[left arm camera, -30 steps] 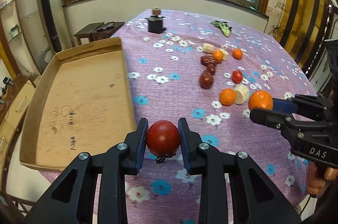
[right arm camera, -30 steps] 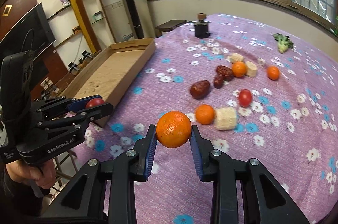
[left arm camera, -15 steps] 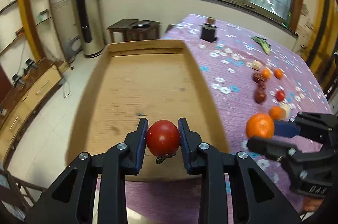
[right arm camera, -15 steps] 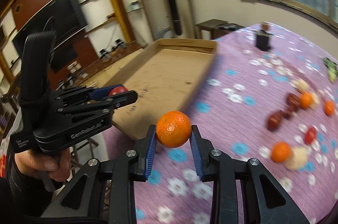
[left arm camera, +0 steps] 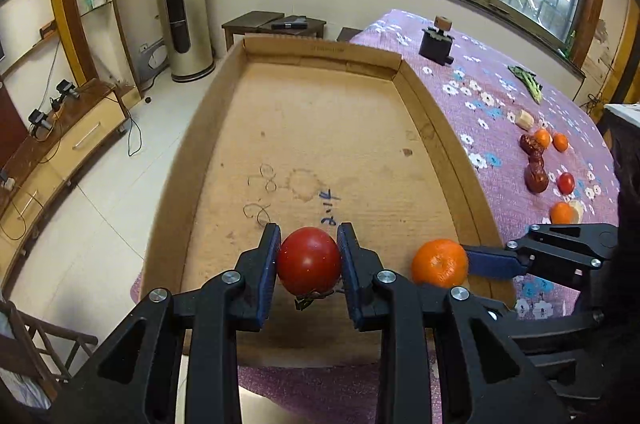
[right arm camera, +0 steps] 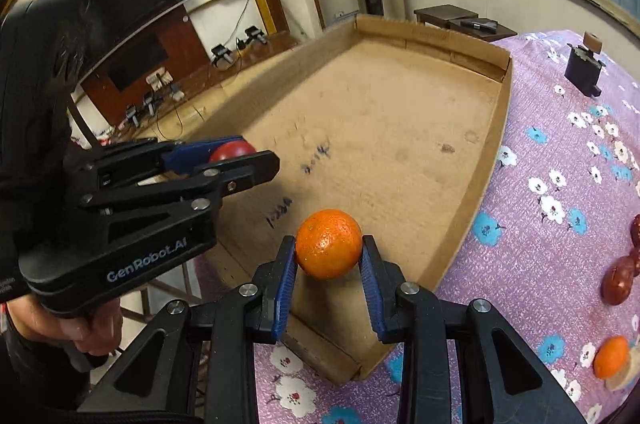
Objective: Organize fruits
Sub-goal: 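Open the left gripper dropping the tomato while the right gripper releases the orange, then move both open grippers back over the fruits on the table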
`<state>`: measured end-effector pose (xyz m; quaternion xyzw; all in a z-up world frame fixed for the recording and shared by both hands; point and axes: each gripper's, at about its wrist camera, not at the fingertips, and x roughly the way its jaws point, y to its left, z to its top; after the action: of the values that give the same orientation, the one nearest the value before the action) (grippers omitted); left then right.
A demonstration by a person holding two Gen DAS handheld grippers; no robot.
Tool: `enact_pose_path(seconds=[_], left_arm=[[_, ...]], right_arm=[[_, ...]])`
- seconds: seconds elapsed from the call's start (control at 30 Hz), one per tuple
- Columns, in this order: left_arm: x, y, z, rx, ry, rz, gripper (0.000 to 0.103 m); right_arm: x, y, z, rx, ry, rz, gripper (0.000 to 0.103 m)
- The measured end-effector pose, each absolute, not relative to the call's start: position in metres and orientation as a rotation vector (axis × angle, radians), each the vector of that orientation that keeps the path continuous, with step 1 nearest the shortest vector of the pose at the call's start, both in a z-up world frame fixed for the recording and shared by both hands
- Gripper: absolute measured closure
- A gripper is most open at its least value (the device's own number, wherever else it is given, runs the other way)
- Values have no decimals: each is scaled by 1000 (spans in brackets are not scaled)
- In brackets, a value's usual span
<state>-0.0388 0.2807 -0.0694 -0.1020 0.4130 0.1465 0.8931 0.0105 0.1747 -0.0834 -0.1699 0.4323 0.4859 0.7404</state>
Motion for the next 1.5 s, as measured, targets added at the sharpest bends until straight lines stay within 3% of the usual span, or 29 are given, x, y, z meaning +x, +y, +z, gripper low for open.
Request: enact_pose_path(seconds=[0.53,0.73,0.8,0.87,0.9,1.5], left_arm=[[-42,271,-84,-194,931,237,76],[-45,272,-84,-197,942,250,76],[-47,271,-82,-200,942,255,71],[-49,269,-78,-183,932,279,36],[-52,267,-74,-166,917,296,30],[-45,195,-34,-95,837,214,29]], right_arm=[[4,167,-83,-463,976,1059,71],[9,166,-83,-462,974,1056,67],[9,163,-82,-462,969,1051,61],[7,158,-78,-458,956,1052,54],[7,156,-77,-458,948,1053,53],[12,12,-37,-225,869,867,52]])
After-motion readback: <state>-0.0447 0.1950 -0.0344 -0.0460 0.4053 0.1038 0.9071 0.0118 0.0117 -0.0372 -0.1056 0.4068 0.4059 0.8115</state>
